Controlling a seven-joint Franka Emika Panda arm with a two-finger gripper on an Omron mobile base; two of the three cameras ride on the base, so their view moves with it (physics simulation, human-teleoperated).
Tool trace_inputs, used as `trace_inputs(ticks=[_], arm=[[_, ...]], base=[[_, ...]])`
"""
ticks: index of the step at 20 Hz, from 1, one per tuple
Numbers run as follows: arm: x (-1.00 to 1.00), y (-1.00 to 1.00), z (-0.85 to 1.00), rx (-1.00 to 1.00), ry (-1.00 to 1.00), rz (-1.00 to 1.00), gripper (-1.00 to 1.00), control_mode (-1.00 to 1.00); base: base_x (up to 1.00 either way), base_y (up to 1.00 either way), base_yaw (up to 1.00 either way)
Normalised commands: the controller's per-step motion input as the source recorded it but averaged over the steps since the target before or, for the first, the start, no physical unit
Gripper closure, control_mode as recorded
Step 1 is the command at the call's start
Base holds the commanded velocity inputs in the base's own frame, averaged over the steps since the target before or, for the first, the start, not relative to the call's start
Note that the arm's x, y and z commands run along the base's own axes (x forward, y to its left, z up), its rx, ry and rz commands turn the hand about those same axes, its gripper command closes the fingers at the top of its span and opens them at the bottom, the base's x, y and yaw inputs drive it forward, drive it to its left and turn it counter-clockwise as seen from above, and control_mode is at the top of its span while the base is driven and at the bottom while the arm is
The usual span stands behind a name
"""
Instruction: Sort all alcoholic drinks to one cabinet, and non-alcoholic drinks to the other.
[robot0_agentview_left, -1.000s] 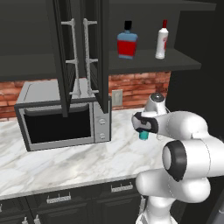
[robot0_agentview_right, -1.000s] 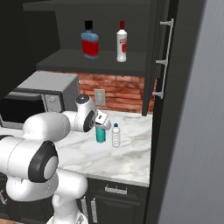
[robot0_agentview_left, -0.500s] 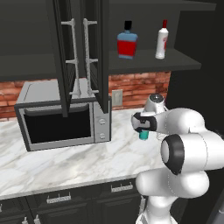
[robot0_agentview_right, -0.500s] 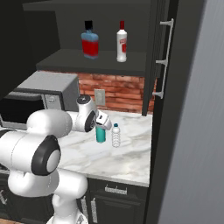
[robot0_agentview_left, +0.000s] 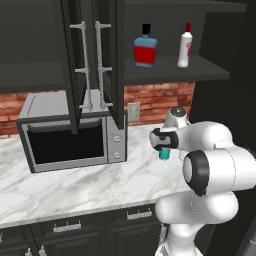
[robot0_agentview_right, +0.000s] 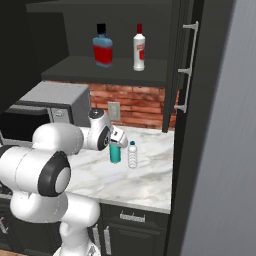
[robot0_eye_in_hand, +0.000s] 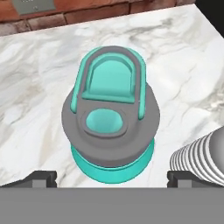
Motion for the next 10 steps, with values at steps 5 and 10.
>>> trace_inputs(ticks=[5, 10], arm=[[0.10, 0.00, -0.08, 0.00, -0.02, 0.00, -1.00, -1.00], [0.03, 0.00, -0.08, 0.00, -0.06, 0.00, -1.00, -1.00]], base=[[0.00, 0.00, 0.00], [0.00, 0.00, 0.00]])
